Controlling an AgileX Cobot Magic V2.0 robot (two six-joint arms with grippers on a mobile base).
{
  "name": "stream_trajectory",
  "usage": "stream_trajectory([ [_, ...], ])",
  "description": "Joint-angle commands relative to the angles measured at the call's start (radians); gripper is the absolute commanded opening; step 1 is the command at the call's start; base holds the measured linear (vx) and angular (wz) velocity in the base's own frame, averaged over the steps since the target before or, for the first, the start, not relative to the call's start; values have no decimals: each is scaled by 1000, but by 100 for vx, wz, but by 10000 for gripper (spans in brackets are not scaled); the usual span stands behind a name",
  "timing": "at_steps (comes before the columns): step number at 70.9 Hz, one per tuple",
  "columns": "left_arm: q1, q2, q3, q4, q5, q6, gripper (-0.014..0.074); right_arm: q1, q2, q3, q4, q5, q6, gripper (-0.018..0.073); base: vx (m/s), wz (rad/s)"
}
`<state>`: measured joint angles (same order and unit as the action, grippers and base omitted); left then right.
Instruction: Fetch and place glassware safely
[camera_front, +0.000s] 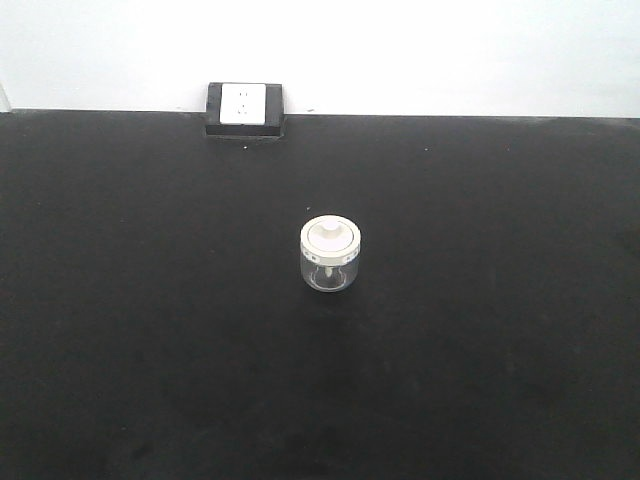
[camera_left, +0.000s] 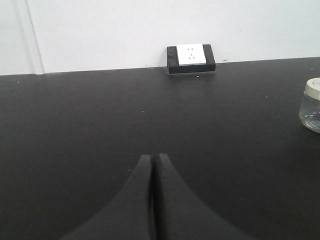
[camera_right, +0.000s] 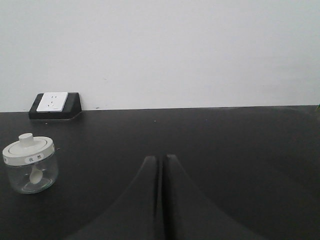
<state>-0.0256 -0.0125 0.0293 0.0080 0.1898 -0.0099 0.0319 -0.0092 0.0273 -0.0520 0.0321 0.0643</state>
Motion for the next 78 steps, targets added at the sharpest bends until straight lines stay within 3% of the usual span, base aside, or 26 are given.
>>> stream_trajectory([
  [1,-1,-12,27,-8,-72,-8,-7,-5,-14,19,-9,-68,-7,-1,0,0],
  [78,-1,-12,27,-8,-73,-8,-7,-5,-14,19,-9,-67,-7,-1,0,0],
])
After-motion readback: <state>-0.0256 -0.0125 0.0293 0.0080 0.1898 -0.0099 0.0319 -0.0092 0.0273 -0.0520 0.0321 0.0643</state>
